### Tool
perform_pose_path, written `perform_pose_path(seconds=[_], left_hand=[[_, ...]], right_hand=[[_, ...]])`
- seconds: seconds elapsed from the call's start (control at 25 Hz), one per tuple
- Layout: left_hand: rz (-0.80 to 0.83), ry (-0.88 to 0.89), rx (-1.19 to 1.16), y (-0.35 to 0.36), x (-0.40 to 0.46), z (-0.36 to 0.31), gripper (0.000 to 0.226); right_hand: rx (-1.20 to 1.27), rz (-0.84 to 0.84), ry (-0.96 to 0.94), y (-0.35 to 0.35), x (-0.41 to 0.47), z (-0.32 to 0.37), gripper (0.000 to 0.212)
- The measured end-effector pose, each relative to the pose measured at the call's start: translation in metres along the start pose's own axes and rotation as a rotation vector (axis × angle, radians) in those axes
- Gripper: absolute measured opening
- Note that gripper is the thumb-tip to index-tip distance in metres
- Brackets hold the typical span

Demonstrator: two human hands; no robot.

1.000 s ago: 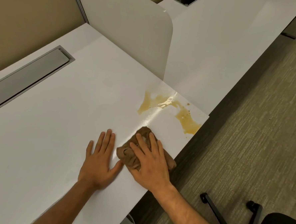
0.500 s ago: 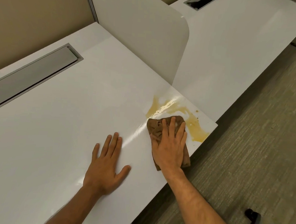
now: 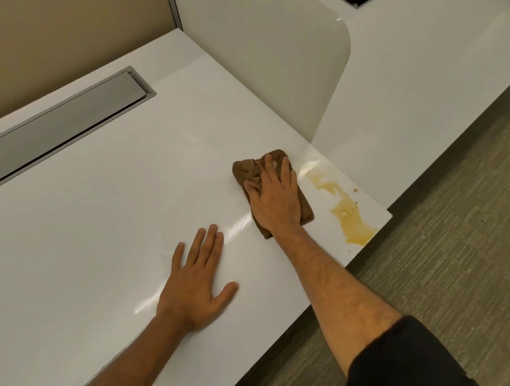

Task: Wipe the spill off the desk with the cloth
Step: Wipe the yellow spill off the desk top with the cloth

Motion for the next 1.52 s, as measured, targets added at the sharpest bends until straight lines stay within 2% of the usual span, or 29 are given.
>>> perform_pose_path(seconds=[0.16, 0.24, 0.36, 0.44, 0.52, 0.56, 0.6, 0.68, 0.76, 0.92, 1.08, 1.28, 1.52], left_hand=[[0.007, 0.003, -0.004, 0.000, 0.000, -0.001, 0.093], [0.001, -0.004, 0.002, -0.001, -0.001, -0.001, 0.094], [-0.016, -0.009, -0.006, -0.003, -0.001, -0.002, 0.094], [-0.031, 0.006, -0.003, -0.004, -0.001, -0.002, 0.093], [-0.028, 0.014, -0.011, -0.004, -0.001, -0.001, 0.093], [-0.030, 0.016, -0.013, -0.004, -0.001, -0.001, 0.093], [-0.030, 0.015, -0.013, -0.003, -0.001, -0.001, 0.093], [-0.026, 0.013, -0.013, -0.002, -0.001, 0.000, 0.094], [-0.032, 0.014, -0.008, -0.001, -0.001, 0.001, 0.095], [-0.034, 0.015, -0.015, 0.002, -0.001, 0.001, 0.096], [-0.029, 0.012, -0.009, 0.002, 0.000, 0.001, 0.094], [-0.028, -0.005, -0.030, 0.003, 0.001, 0.003, 0.096], [-0.051, -0.033, -0.131, 0.000, 0.000, 0.006, 0.102]], right_hand=[[0.239, 0.061, -0.142, -0.004, -0.014, 0.011, 0.058], [0.514, 0.058, -0.059, -0.008, -0.033, 0.006, 0.049], [0.961, -0.301, 0.325, -0.034, -0.058, -0.027, 0.028], [1.102, -0.557, 0.427, -0.060, -0.056, -0.044, 0.031], [1.026, -0.614, 0.411, -0.077, -0.035, -0.053, 0.031], [0.891, -0.546, 0.380, -0.077, -0.020, -0.055, 0.029], [0.655, -0.384, 0.362, -0.065, -0.004, -0.053, 0.036], [0.147, -0.089, 0.327, -0.032, 0.011, -0.053, 0.058], [-0.047, -0.081, 0.282, -0.019, 0.020, -0.048, 0.069], [-0.064, -0.127, 0.207, -0.014, 0.052, -0.034, 0.071], [-0.001, -0.039, -0.018, 0.000, 0.070, -0.003, 0.054], [0.103, 0.059, -0.361, 0.025, 0.021, 0.051, 0.053], [0.172, 0.072, -0.460, 0.030, -0.042, 0.052, 0.052]])
Point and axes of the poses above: each hand's wrist, its own x-axis towards the middle knuckle, its own y-axis out of the palm, z = x × y, the point moved 8 cm from there along x, towards the middle knuckle, and after that the axes turned 1 degree about -y, right-handed, at the moved point
